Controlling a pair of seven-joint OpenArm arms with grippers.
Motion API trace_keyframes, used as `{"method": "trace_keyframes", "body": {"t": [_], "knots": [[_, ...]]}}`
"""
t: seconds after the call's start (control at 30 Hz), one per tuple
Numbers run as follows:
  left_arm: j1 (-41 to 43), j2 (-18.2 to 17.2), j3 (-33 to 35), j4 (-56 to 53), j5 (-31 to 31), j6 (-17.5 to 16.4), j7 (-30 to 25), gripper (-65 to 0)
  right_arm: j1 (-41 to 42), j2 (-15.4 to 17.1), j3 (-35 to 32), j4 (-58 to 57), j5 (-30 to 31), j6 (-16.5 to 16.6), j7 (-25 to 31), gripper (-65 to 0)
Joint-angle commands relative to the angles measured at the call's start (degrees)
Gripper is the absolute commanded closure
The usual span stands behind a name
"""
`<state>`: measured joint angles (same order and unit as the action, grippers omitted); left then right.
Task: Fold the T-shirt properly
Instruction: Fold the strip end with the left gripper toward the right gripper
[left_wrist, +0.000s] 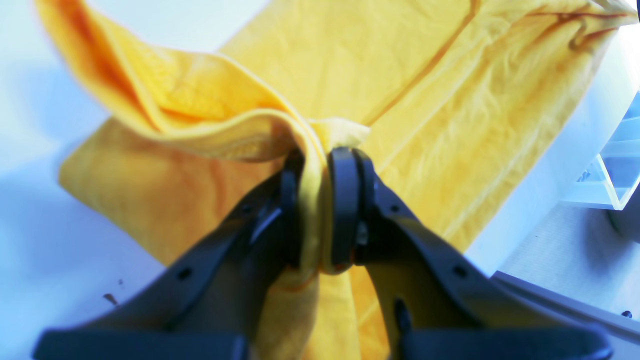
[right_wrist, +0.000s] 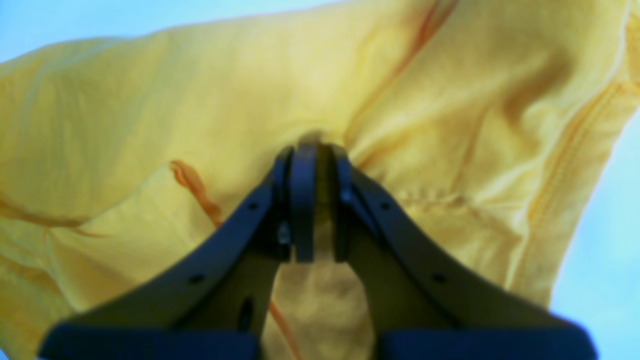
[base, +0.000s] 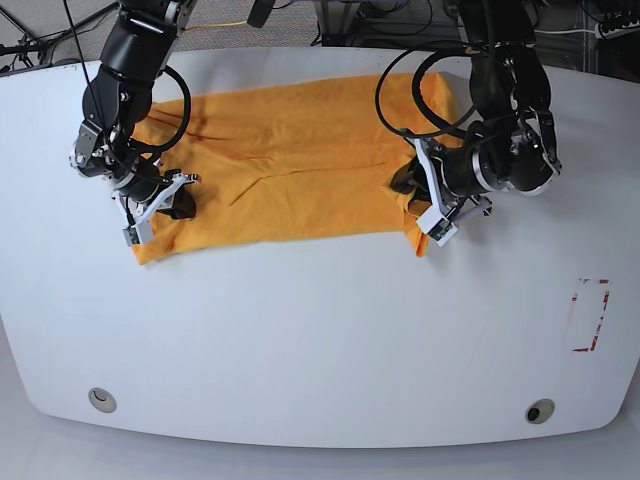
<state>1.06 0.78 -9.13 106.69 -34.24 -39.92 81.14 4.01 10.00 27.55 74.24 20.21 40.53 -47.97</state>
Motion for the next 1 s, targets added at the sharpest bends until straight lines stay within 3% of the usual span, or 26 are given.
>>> {"method": "trace_keyframes", "body": {"t": [0.0, 0.1, 0.23, 0.4, 0.5, 0.63, 0.87, 0.97], "knots": [[-1.1, 0.1, 0.0, 0.5, -0.9, -0.1, -1.1, -8.8, -0.7, 0.1, -0.2, -0.5, -4.1, -0.5, -5.0, -5.1], [-1.1, 0.2, 0.7, 0.5, -1.1, -0.1, -1.1, -17.9, -0.7, 0.1, -0.2, -0.4, -4.0, -0.5, -5.0, -5.1], [-1.1, 0.1, 8.1, 0.6, -0.9, -0.1, -1.1, -29.9, -0.6, 0.1, -0.3, -0.4, -4.0, -0.5, -5.0, -5.1], [-1.2, 0.0, 16.8, 1.0, -0.9, -0.1, -1.1, -31.7, -0.5, 0.1, -0.3, -0.5, -4.0, -0.5, -5.0, -5.1], [-1.3, 0.0, 17.3, 2.3, -0.8, -0.1, -1.1, -31.7, -0.6, 0.1, -0.3, -0.4, -4.0, -0.5, -5.0, -5.1], [-1.3, -0.1, 7.8, 3.4, 1.8, -0.1, -1.1, -31.4, -0.6, 0.1, -0.3, -0.5, -4.1, -0.5, -5.0, -5.1], [1.6, -4.9, -11.0, 3.2, 2.8, -0.1, -1.1, -30.4, -0.6, 0.1, -0.3, -0.5, -3.9, -0.5, -5.0, -5.1], [3.1, -6.2, -16.9, 3.2, 2.8, -0.1, -1.1, -19.9, -0.5, 0.1, -0.3, -0.5, -4.0, -0.5, -5.0, -5.1]]}}
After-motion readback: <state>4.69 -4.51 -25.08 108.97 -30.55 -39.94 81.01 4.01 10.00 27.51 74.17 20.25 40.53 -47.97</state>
